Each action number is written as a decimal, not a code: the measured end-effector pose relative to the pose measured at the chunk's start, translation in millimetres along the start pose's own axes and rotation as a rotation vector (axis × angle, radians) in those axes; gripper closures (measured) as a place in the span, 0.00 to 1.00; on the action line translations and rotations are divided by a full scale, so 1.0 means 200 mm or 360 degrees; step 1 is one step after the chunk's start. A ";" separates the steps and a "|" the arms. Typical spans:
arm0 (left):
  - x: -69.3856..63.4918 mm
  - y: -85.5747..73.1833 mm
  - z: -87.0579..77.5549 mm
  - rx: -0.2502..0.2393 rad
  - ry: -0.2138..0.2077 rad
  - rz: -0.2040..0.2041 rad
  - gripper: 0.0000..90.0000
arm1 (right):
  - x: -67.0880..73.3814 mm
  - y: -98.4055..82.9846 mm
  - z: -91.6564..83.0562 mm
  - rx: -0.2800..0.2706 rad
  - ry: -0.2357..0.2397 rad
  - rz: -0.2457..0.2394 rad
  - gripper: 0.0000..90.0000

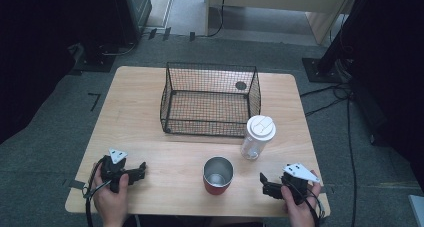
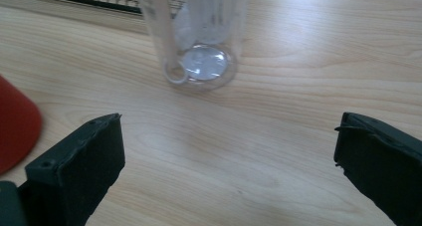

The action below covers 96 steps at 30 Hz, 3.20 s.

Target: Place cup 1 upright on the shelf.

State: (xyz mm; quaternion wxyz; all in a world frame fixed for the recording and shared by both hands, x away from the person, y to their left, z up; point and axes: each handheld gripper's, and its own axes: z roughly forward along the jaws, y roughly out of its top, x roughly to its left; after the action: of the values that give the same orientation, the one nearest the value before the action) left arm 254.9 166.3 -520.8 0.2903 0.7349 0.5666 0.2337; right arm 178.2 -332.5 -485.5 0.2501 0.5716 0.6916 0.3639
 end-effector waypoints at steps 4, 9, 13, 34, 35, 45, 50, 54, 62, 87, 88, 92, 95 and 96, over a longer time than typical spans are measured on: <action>0.00 0.00 0.00 0.0000 0.0001 0.0000 0.00 | 0.04 0.00 0.00 -0.0006 0.0018 -0.0020 0.00; 0.00 0.00 0.00 0.0000 0.0000 0.0001 0.00 | 0.12 0.00 0.01 -0.0001 0.0073 -0.0045 0.00; 0.00 0.00 0.00 0.0000 0.0000 0.0000 0.00 | 0.15 0.00 0.01 0.0001 0.0095 -0.0060 0.00; 0.00 0.00 0.00 0.0000 0.0000 0.0000 0.00 | 0.31 0.00 0.00 -0.0021 0.0306 -0.0103 0.00; 0.00 0.00 0.00 0.0000 0.0000 0.0000 0.00 | 0.32 0.01 0.00 -0.0023 0.0312 -0.0111 0.00; 0.00 0.01 0.00 0.0001 0.0017 -0.0018 0.00 | 0.39 0.01 -0.01 0.0002 0.0412 -0.0162 0.00; 0.00 0.01 0.01 0.0001 0.0019 -0.0020 0.00 | 0.40 0.01 -0.02 -0.0001 0.0442 -0.0156 0.00; 0.00 0.01 0.01 0.0001 0.0019 -0.0020 0.00 | 0.42 0.02 -0.02 -0.0006 0.0465 -0.0162 0.00; 0.00 0.01 0.01 0.0001 0.0019 -0.0020 0.00 | 0.47 0.04 -0.03 -0.0019 0.0524 -0.0188 0.00; -0.01 0.01 0.01 -0.0001 0.0019 -0.0023 0.00 | 0.65 0.14 0.05 -0.0053 0.0595 -0.0207 0.00; -0.01 0.01 0.01 -0.0001 0.0019 -0.0023 0.00 | 0.65 0.14 0.05 -0.0053 0.0595 -0.0207 0.00; -0.01 0.01 0.01 -0.0001 0.0019 -0.0023 0.00 | 0.66 0.15 0.07 -0.0053 0.0596 -0.0187 0.00; -0.01 0.01 0.01 -0.0001 0.0019 -0.0023 0.00 | 0.68 0.15 0.08 -0.0058 0.0583 -0.0155 0.00; -0.01 0.01 0.01 -0.0001 0.0019 -0.0023 0.00 | 0.68 0.15 0.08 -0.0062 0.0578 -0.0152 0.00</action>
State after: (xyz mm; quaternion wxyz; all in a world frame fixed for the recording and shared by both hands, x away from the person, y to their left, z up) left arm 256.4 164.8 -520.9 0.2888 0.7293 0.5735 0.2362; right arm 179.4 -193.8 -462.4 0.1490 0.4582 0.7445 0.4621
